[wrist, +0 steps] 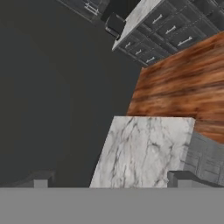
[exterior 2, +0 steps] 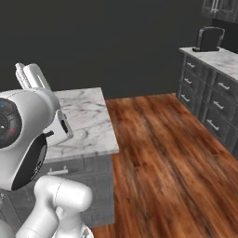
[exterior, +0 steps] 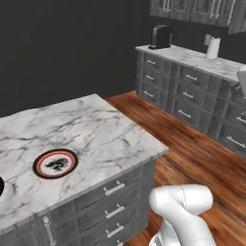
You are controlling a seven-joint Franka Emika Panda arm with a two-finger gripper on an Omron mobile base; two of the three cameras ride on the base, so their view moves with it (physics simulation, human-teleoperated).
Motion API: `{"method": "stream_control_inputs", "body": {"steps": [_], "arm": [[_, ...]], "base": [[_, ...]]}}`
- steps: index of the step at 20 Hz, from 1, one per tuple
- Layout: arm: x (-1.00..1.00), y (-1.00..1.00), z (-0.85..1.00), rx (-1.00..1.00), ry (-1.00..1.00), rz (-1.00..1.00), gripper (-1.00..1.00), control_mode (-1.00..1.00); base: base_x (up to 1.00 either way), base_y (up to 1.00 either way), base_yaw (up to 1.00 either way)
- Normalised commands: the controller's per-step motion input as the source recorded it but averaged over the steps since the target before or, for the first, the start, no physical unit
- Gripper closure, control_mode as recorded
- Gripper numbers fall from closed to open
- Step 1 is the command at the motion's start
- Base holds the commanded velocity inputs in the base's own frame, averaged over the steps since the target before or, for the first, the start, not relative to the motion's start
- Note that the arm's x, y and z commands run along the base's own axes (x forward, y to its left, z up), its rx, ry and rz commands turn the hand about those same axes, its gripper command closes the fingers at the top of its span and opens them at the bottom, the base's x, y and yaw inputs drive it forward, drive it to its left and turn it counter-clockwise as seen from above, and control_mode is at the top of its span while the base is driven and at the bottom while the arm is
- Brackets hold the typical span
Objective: Move the bowls from the cabinet to the plates on the dining table.
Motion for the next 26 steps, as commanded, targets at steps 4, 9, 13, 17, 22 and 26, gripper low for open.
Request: {"method": "stream_control_inputs", "body": {"steps": [4, 9, 13, 17, 22, 26], "arm": [[0.00, 0.00, 0.00, 0.00, 0.00, 0.00, -1.00, 1.00], [0.00, 0.00, 0.00, 0.00, 0.00, 0.00, -1.00, 1.00], [0.00, 0.00, 0.00, 0.00, 0.00, 0.00, -1.00, 1.00], [0.00, 0.00, 0.00, 0.00, 0.00, 0.00, -1.00, 1.00], [0.00, 0.00, 0.00, 0.00, 0.00, 0.00, -1.00, 1.00], [0.00, 0.00, 0.00, 0.00, 0.00, 0.00, -1.00, 1.00]], "base": [[0.00, 0.00, -0.25], [0.00, 0.00, -0.25], [0.00, 0.00, -0.25], [0.00, 0.00, -0.25], [0.00, 0.00, -0.25], [0.00, 0.00, -0.25]]}}
